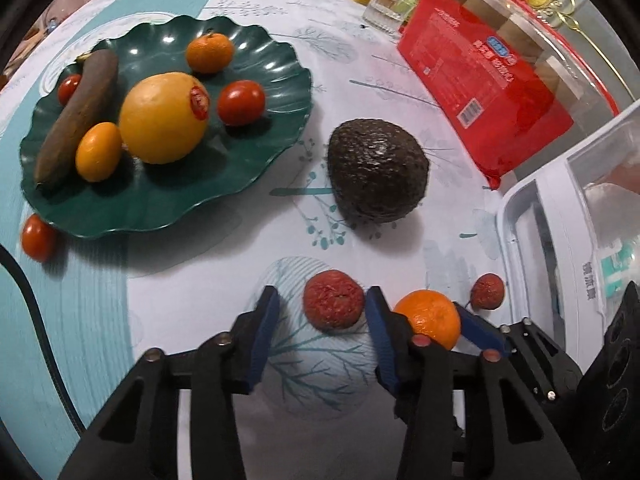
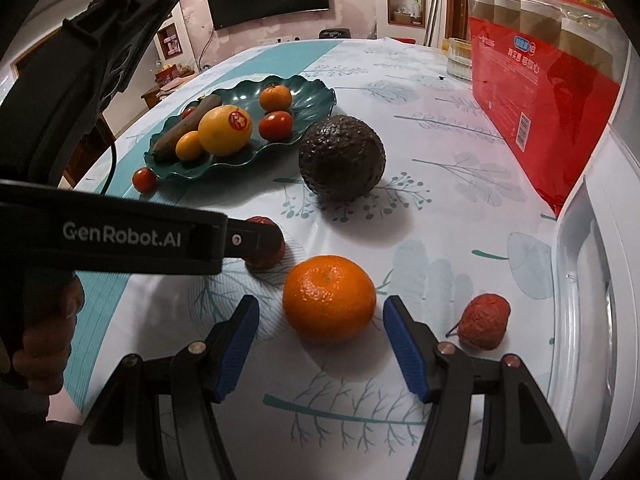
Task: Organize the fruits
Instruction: 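Close the left gripper on a lychee while the right gripper grasps the tangerine, then carry the lychee and tangerine onto the green plate with both grippers and release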
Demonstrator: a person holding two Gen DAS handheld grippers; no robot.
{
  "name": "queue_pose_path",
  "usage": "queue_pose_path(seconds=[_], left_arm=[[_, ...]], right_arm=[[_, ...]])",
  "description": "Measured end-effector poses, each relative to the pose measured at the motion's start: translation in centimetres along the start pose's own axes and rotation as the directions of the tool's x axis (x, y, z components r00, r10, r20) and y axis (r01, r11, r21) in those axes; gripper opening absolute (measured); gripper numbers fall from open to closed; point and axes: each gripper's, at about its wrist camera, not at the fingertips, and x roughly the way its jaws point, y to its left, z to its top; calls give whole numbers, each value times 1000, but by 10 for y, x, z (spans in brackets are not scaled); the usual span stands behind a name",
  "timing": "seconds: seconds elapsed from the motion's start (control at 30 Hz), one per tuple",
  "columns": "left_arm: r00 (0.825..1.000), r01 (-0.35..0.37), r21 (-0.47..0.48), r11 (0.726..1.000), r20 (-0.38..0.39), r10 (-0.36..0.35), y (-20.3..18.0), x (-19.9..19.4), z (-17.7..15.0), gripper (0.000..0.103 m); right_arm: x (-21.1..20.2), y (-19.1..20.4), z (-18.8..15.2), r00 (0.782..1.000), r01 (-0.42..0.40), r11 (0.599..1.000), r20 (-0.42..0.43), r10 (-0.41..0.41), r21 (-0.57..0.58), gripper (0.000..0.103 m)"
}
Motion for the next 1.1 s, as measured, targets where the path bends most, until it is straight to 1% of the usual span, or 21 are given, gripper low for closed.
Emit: queue_pose_path(seconds=[0.07,0.17,0.3,0.43,0.63,0.8,0.9,1.0,1.1], left_arm=[[1000,15,7,1000,-6,-15,-3,2,0,31],[1000,8,16,1000,-5,-8,-5,0,0,31],[1000,5,10,1000,3,-5,-6,-4,-1,31],[999,9,-6,1000,35,-9,-1,-19,-4,31],[996,23,-65,998,87,-18,14,-43,-14,30],[992,18,-100,995,126,-6,29,-66,-24,30],[990,-6,-122,992,142,24,40,-78,-31,30],[988,-30,-146,989,147,51,55,-90,-39,30],[985,-46,-170,984,158,74,72,-102,-44,30]], right_arm=[[1,1,0,1000,2,1000,-3,-2,-9,55],[0,1,1,1000,11,1000,-5,-11,-14,47],[-2,0,0,1000,9,1000,-21,-9,-5,47],[-5,2,0,999,6,1000,-36,-6,-5,46],[-12,12,-2,999,-7,1000,-43,6,-20,46],[-16,23,-3,998,-26,999,-56,24,-26,46],[-19,32,-5,997,-41,999,-69,39,-33,46],[-21,45,-7,997,-27,997,-81,22,-67,46],[-24,54,-8,996,-28,997,-82,22,-73,46]])
